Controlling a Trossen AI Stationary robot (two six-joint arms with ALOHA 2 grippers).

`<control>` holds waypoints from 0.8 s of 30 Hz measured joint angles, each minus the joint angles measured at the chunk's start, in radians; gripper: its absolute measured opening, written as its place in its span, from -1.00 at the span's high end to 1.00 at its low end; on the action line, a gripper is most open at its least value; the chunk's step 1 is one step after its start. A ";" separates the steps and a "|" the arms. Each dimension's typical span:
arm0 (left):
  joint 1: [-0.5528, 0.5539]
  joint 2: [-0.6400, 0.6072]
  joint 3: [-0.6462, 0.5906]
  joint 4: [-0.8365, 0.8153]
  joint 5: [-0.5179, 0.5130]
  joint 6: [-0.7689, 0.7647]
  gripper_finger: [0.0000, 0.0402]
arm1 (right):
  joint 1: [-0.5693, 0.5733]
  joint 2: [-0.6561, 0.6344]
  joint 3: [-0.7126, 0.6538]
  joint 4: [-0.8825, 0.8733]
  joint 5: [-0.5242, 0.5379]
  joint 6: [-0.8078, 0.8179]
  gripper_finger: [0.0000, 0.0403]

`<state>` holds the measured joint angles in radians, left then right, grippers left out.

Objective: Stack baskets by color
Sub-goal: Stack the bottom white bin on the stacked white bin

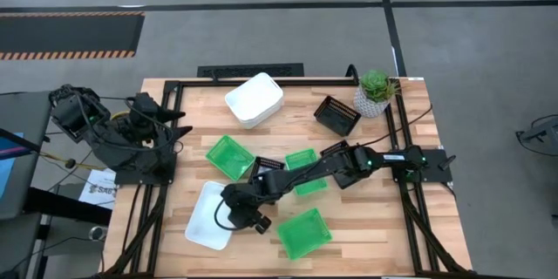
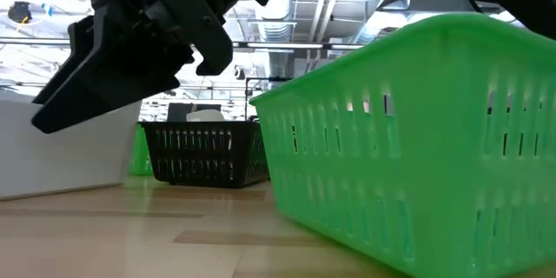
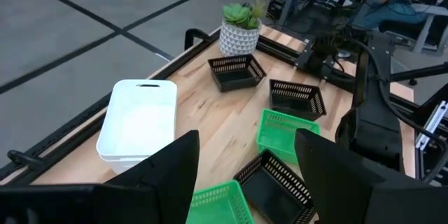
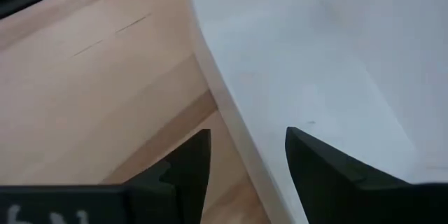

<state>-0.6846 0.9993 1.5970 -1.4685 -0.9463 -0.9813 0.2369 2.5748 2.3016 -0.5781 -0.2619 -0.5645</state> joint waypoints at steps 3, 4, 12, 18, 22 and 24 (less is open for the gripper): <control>0.000 0.000 0.000 0.000 0.000 0.000 -0.12 | -0.004 0.000 0.000 0.002 0.000 0.004 0.01; 0.000 0.000 0.000 0.000 0.000 -0.002 -0.12 | -0.004 0.000 0.000 0.002 0.001 0.004 0.03; 0.000 0.000 0.000 0.000 0.014 -0.009 -0.12 | -0.003 -0.001 -0.036 0.017 0.035 0.021 0.28; 0.000 0.000 0.000 0.001 0.034 -0.011 -0.12 | 0.003 -0.001 -0.050 0.005 0.139 0.002 0.66; 0.000 0.000 0.000 0.001 0.035 -0.014 -0.12 | 0.014 -0.001 -0.033 -0.001 0.156 -0.028 0.94; 0.000 0.000 0.000 0.001 0.035 -0.014 -0.12 | 0.018 -0.002 -0.016 0.002 0.158 -0.010 0.94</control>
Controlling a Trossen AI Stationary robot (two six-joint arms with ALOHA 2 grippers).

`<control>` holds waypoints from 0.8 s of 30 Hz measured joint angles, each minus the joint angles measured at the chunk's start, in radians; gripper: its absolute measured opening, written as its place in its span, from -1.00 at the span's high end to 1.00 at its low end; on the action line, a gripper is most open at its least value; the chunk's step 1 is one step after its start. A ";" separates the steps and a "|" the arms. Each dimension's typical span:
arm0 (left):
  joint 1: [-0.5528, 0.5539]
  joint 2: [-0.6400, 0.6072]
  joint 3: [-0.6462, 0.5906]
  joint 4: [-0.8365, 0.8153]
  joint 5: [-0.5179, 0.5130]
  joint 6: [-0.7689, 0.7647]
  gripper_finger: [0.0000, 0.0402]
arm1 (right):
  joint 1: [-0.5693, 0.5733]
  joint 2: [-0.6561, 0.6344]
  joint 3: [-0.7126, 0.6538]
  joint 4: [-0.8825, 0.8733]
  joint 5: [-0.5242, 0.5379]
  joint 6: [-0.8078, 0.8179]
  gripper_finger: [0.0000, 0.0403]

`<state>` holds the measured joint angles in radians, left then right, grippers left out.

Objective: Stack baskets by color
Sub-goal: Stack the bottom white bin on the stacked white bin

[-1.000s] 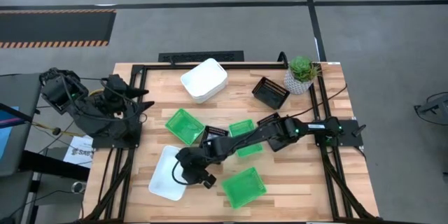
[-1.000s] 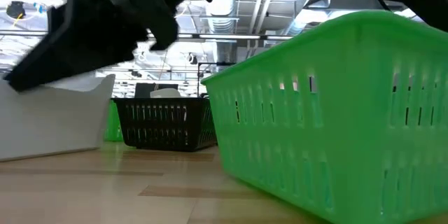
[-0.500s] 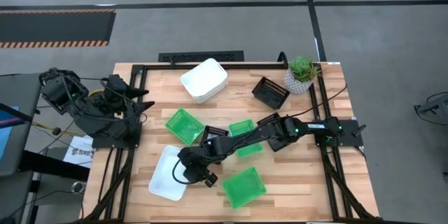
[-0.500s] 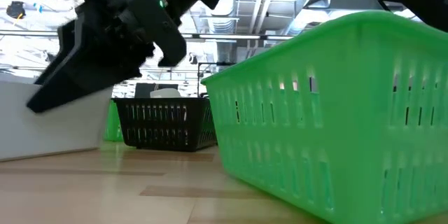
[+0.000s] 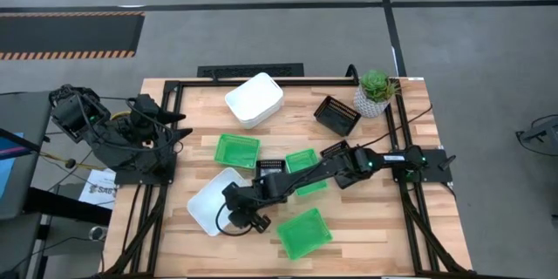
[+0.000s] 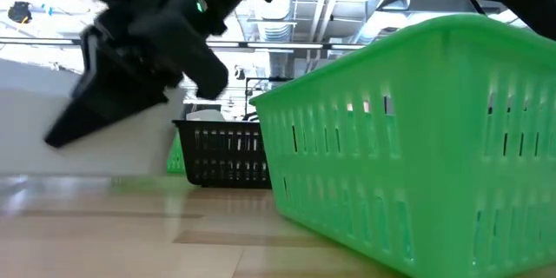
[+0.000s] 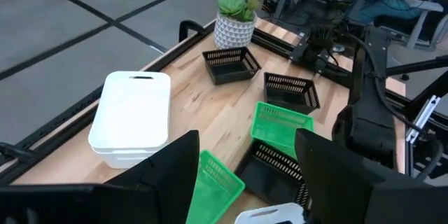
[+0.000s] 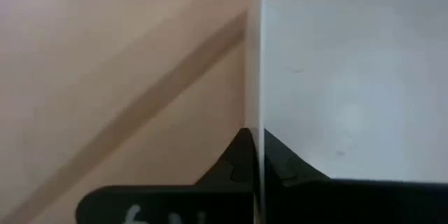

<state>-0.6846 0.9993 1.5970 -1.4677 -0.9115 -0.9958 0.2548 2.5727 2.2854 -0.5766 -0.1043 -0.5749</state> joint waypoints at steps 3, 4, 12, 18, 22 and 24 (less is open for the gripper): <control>0.000 0.000 0.000 0.000 0.000 0.000 -0.12 | 0.009 -0.001 0.037 -0.001 0.004 0.014 0.97; 0.000 0.000 0.000 0.000 -0.001 0.000 -0.12 | 0.012 -0.001 0.058 -0.008 0.005 0.012 0.97; 0.000 -0.012 0.018 0.004 -0.025 0.022 -0.12 | 0.023 -0.184 0.052 -0.074 0.035 -0.003 0.97; 0.000 -0.039 0.026 0.023 -0.058 0.056 -0.12 | -0.038 -0.273 0.052 -0.223 0.134 0.016 0.98; 0.000 -0.059 0.026 0.022 -0.086 0.070 -0.12 | -0.096 -0.301 0.051 -0.325 0.184 0.049 0.98; 0.000 -0.066 0.026 0.022 -0.099 0.084 -0.12 | -0.130 -0.308 0.051 -0.364 0.187 0.051 0.99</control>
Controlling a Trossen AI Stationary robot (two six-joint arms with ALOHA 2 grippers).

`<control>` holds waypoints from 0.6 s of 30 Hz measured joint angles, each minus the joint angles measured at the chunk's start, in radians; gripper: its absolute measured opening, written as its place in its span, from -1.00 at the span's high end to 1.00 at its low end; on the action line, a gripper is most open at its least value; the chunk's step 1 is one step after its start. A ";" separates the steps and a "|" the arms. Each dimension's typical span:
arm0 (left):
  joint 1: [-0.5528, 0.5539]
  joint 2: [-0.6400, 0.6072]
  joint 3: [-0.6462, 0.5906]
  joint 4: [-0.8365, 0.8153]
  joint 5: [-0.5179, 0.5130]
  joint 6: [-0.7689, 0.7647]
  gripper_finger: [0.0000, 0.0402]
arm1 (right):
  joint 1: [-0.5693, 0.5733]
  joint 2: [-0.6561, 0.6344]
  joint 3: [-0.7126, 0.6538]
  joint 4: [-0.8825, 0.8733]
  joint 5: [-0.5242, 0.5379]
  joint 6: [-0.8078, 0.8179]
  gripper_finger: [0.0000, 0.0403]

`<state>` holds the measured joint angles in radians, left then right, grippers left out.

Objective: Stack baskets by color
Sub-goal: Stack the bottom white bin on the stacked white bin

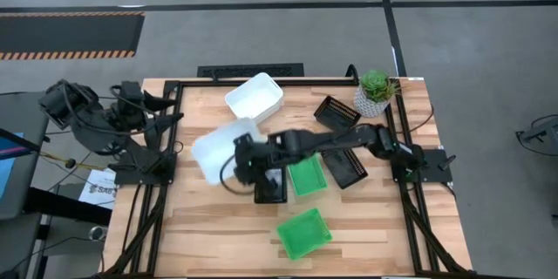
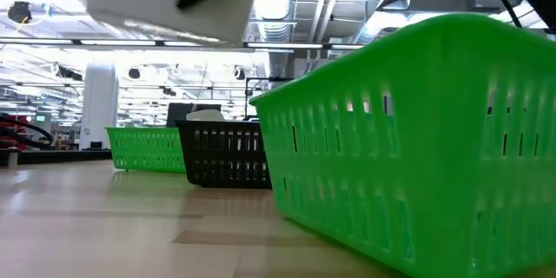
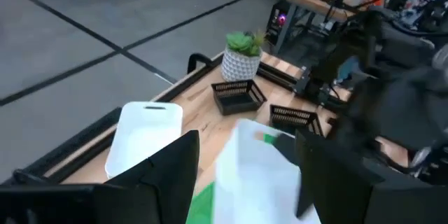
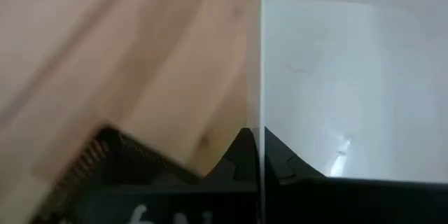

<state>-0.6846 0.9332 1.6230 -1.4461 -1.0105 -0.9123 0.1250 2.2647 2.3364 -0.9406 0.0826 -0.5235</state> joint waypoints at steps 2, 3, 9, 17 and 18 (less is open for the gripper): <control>0.000 -0.007 0.000 0.000 -0.014 0.011 -0.12 | -0.036 -0.006 0.000 -0.028 0.000 -0.004 0.98; 0.000 -0.008 0.000 -0.002 -0.023 0.013 -0.12 | -0.056 -0.008 0.000 -0.034 0.000 -0.010 0.97; 0.000 -0.012 0.000 -0.009 -0.052 0.053 -0.12 | -0.199 -0.007 0.000 -0.051 -0.021 -0.120 0.98; 0.000 -0.011 -0.018 -0.007 -0.053 0.058 -0.12 | -0.373 -0.001 -0.001 -0.039 -0.129 -0.158 0.98; 0.000 -0.012 -0.026 -0.008 -0.056 0.063 -0.12 | -0.387 -0.001 -0.001 -0.042 -0.143 -0.152 0.98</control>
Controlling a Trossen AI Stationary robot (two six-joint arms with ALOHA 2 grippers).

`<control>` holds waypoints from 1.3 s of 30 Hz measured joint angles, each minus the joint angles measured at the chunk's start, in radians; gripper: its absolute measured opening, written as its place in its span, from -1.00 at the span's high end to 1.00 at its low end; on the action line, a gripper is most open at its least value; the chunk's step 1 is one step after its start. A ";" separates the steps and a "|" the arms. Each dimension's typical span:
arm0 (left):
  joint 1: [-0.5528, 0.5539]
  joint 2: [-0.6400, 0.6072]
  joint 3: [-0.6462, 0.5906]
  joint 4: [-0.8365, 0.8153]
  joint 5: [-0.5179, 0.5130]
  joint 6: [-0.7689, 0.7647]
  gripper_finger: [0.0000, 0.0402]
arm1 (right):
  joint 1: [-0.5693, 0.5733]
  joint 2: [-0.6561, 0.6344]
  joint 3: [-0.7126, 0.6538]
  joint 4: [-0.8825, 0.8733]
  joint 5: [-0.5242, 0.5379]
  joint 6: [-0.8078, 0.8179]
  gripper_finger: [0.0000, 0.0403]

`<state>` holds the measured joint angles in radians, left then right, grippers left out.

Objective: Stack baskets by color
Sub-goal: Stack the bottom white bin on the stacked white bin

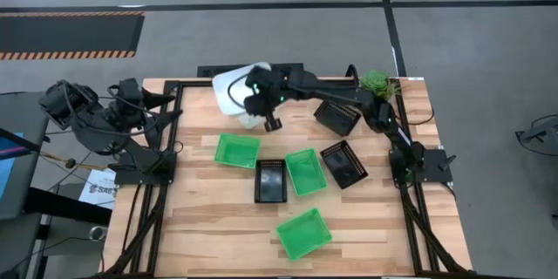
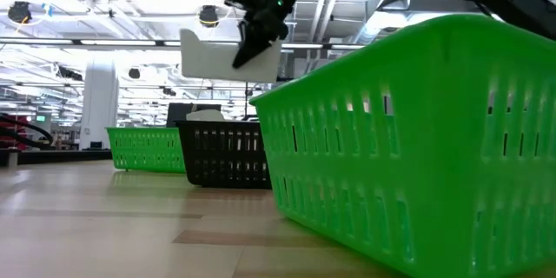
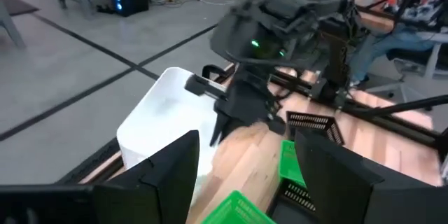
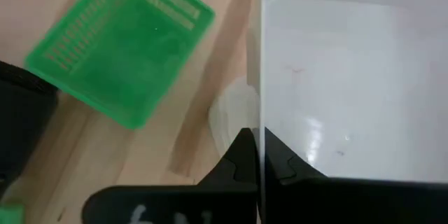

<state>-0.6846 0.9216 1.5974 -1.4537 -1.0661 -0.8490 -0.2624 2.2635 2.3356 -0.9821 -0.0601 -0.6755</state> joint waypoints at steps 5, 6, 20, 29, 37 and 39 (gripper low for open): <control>0.000 0.001 -0.045 0.000 -0.034 0.025 -0.12 | -0.043 0.000 0.000 0.045 -0.048 0.062 0.97; 0.000 0.001 -0.052 0.000 -0.043 0.018 -0.12 | -0.046 0.000 0.000 0.044 -0.048 0.062 0.96; 0.000 0.001 -0.168 0.032 -0.050 -0.074 -0.12 | -0.075 0.000 -0.004 0.044 -0.104 -0.095 0.95; 0.000 0.005 -0.179 0.032 -0.049 -0.142 -0.12 | -0.171 0.001 -0.004 -0.022 -0.168 -0.122 0.97; 0.000 0.047 -0.179 0.032 -0.072 -0.152 -0.12 | -0.203 0.035 -0.006 -0.068 -0.258 -0.271 0.97; 0.000 0.056 -0.179 0.031 -0.075 -0.162 -0.12 | -0.201 0.048 -0.006 -0.065 -0.265 -0.313 0.97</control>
<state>-0.6846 0.9776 1.4189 -1.4223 -1.1409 -1.0106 -0.4637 2.3113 2.3299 -1.0468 -0.3251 -0.9888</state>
